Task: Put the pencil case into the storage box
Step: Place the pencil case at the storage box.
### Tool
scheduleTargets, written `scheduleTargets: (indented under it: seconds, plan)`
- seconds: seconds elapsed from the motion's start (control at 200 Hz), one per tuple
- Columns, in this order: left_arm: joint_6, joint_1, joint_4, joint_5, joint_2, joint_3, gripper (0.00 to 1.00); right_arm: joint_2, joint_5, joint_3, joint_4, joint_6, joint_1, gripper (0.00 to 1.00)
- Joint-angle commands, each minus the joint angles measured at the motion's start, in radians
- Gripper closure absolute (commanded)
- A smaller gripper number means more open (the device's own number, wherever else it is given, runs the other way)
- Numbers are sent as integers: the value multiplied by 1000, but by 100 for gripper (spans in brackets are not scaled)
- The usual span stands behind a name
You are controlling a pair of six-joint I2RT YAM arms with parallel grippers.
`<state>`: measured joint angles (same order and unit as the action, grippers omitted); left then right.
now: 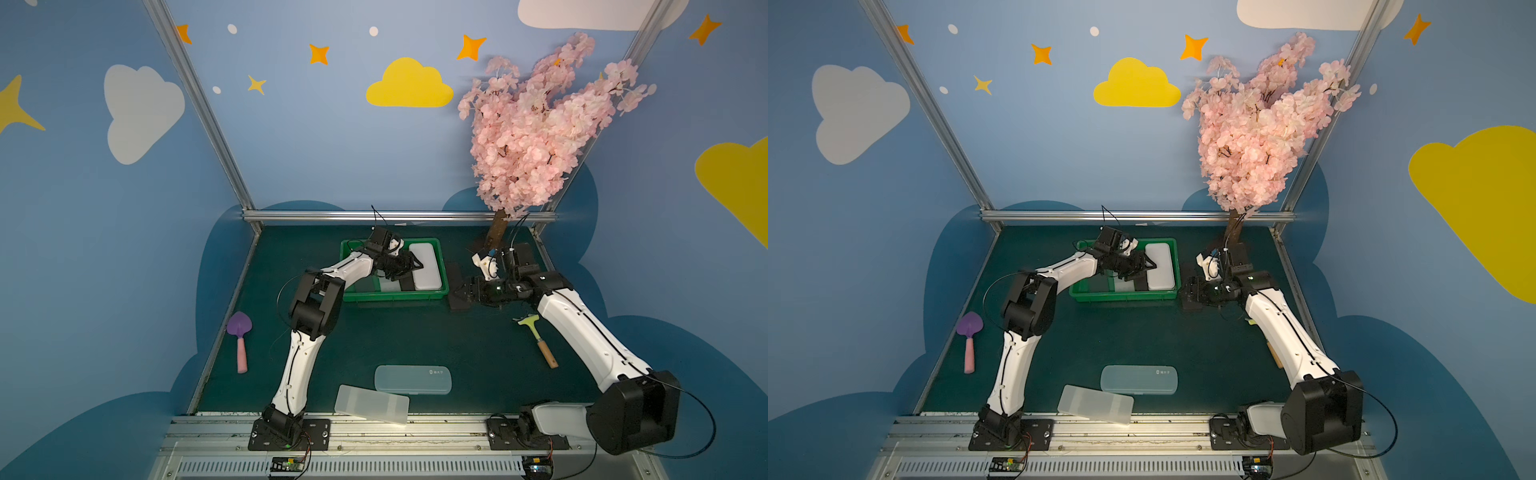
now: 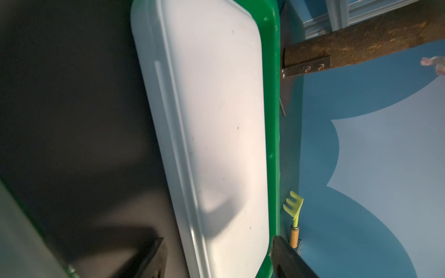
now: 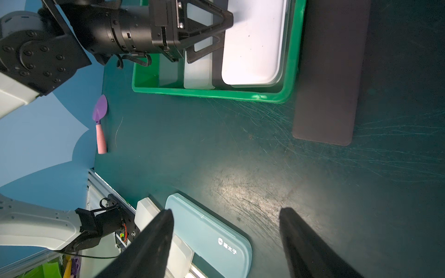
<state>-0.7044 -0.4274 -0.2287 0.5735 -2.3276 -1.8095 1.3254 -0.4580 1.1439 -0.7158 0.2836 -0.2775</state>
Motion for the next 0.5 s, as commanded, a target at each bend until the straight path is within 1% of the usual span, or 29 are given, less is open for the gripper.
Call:
scheduleTargets:
  seconds: [0.0,0.07,0.135,0.2,0.27,0.335,0.496]
  plan:
    - [64,2,-64,-12,82,-52,23,-32,-15,-10,-27,-21,-2,27]
    - [90,3,-95,-25,125,-59,21,-36,5,-5,-52,-64,-21,27]
    - [126,6,-137,-44,181,-59,19,-37,52,0,-88,-122,-66,27]
    - [163,12,-184,-67,247,-45,17,-34,94,3,-125,-179,-125,26]
    - [199,24,-232,-83,326,-7,16,-18,140,6,-163,-242,-216,26]
    - [216,50,-258,-88,406,60,16,4,177,10,-195,-292,-309,25]
    - [227,145,-298,-87,621,299,15,60,262,6,-242,-380,-538,21]
